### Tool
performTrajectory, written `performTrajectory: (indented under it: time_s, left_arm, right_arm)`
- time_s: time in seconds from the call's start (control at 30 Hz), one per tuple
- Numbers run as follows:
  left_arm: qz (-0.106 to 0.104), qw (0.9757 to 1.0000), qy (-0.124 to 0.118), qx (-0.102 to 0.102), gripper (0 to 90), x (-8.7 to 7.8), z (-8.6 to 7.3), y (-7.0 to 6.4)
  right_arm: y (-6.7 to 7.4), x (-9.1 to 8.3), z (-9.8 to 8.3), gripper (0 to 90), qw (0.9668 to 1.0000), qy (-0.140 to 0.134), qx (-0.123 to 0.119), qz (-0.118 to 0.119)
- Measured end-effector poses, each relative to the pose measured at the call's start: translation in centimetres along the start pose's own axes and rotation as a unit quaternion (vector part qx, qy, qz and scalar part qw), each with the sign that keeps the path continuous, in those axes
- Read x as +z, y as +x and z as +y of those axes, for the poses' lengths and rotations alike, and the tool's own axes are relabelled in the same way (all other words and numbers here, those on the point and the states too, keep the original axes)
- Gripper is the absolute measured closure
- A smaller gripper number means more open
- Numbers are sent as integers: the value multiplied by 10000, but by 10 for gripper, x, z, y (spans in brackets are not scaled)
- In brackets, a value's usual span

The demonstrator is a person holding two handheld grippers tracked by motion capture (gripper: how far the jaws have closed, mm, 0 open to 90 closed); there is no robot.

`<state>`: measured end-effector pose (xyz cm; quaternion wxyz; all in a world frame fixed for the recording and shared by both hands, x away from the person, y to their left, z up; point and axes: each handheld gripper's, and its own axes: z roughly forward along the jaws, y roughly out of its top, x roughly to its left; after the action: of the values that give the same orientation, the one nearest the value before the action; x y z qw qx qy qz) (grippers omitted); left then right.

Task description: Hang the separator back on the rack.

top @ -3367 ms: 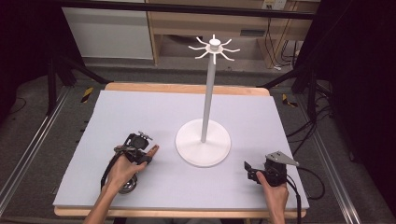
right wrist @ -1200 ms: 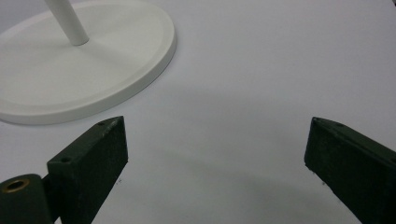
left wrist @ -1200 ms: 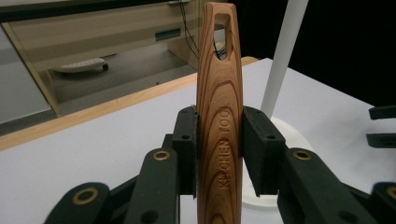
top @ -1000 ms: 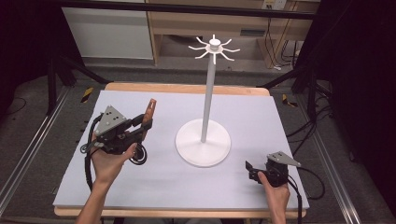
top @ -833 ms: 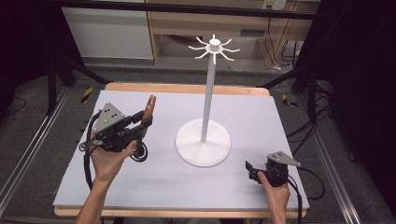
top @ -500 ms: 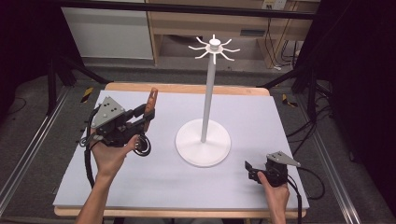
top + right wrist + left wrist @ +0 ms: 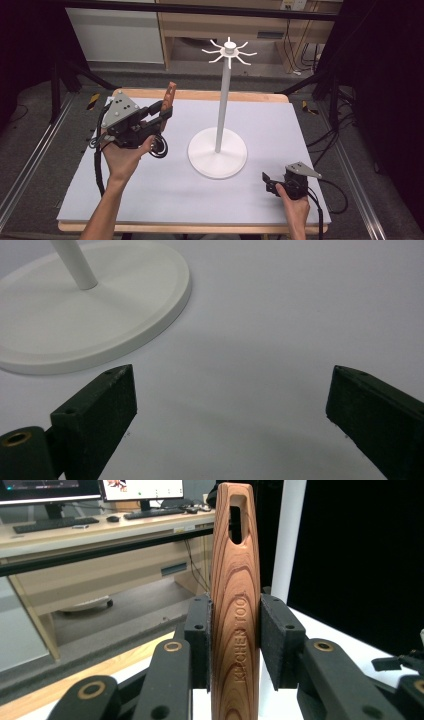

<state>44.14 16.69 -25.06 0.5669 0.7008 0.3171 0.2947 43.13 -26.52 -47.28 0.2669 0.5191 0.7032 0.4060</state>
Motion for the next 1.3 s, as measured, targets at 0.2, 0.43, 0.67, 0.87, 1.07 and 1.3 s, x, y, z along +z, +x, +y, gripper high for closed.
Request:
performTrajectory:
  time_s: [0.2,0.43,0.67,0.87,1.07,1.3]
  left_arm:
    - [-112,9998,-145,-50,677,3,7,1]
    - [-176,9994,-226,-200,676,3,17,5]
    - [-175,9992,-296,-208,676,3,26,6]
    - [-200,9992,-279,-192,677,10,34,5]
    - [-294,9989,-292,-216,677,16,40,0]
    - [-376,9987,-301,-179,676,20,50,-11]
  right_arm:
    - [0,-1,0,66,10000,6,9,-11]
    - [1,1,0,66,10000,25,18,-16]
    - [1,1,0,66,10000,33,12,-8]
    - [1,1,0,66,10000,29,16,-6]
    - [0,0,0,66,10000,22,22,-7]
    - [0,1,0,66,10000,29,22,-5]
